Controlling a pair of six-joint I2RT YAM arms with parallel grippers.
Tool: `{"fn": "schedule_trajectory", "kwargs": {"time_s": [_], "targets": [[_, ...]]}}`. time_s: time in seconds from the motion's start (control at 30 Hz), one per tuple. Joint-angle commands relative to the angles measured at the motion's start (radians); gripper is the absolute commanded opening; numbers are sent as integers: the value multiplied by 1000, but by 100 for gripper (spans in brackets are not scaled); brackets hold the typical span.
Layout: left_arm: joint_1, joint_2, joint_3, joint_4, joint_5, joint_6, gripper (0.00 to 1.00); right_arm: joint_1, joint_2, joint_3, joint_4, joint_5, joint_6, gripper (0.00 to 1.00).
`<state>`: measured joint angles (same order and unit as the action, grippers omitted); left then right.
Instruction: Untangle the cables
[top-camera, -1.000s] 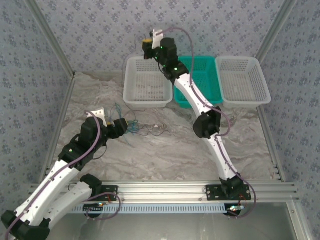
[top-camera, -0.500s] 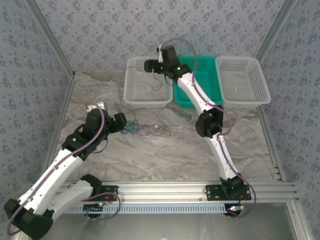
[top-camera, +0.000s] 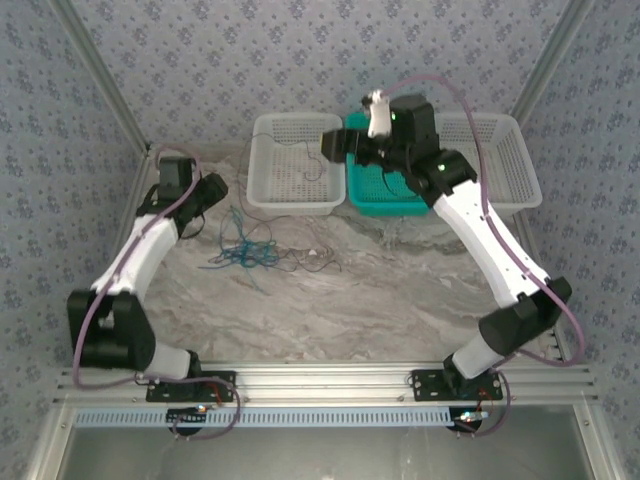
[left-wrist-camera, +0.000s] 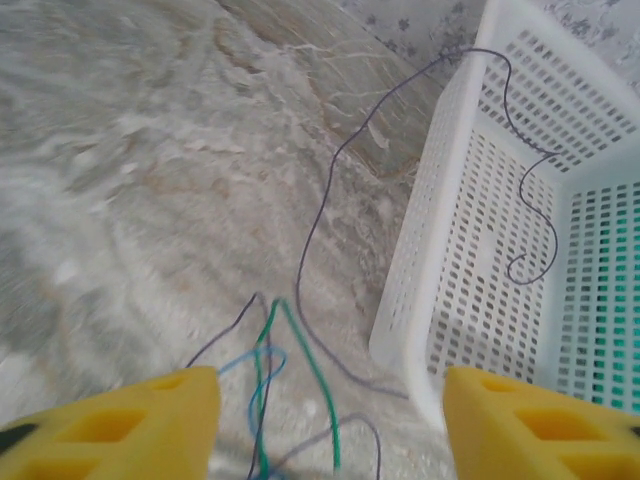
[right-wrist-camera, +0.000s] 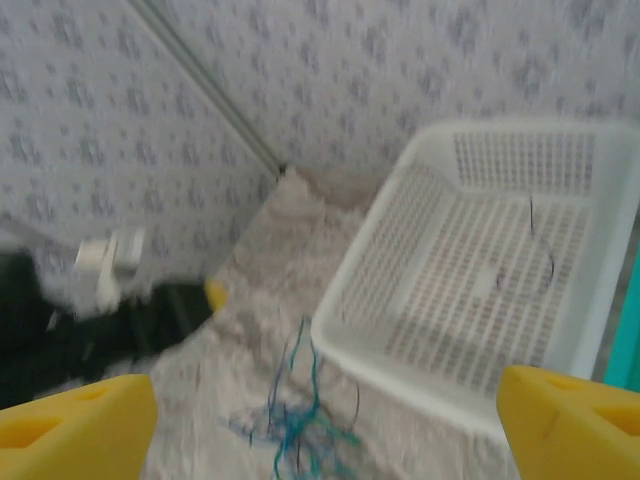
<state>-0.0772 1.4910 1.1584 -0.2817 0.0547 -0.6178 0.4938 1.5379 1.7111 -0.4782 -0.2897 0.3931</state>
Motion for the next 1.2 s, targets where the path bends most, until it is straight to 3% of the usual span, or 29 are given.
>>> {"fn": "schedule_trajectory", "kwargs": {"time_s": [0.0, 0.1, 0.27, 0.43, 0.57, 0.67, 0.77, 0.8, 1.03, 1.17], "targets": [[33, 162, 102, 115, 145, 78, 52, 4, -95, -118, 36, -34, 7, 90], [59, 324, 188, 171, 226, 81, 46, 11, -178, -186, -4, -26, 2, 91], [63, 576, 376, 151, 267, 92, 48, 14, -267, -268, -48, -40, 30, 91], [59, 732, 505, 115, 282, 90, 51, 12, -321, -304, -61, 0, 55, 91], [53, 799, 551, 73, 263, 99, 45, 5, -331, -294, -53, 12, 68, 91], [52, 811, 548, 94, 307, 87, 30, 3, -325, -288, -46, 25, 69, 91], [53, 780, 542, 93, 322, 90, 4, -1, -312, -286, -37, 34, 78, 92], [53, 749, 531, 93, 316, 94, 0, -1, -307, -286, -34, 34, 82, 92], [17, 448, 470, 64, 253, 81, 0, -3, -308, -306, -18, 56, 103, 92], [-45, 393, 582, -48, 177, 135, 0, -4, -314, -312, -13, 57, 107, 92]]}}
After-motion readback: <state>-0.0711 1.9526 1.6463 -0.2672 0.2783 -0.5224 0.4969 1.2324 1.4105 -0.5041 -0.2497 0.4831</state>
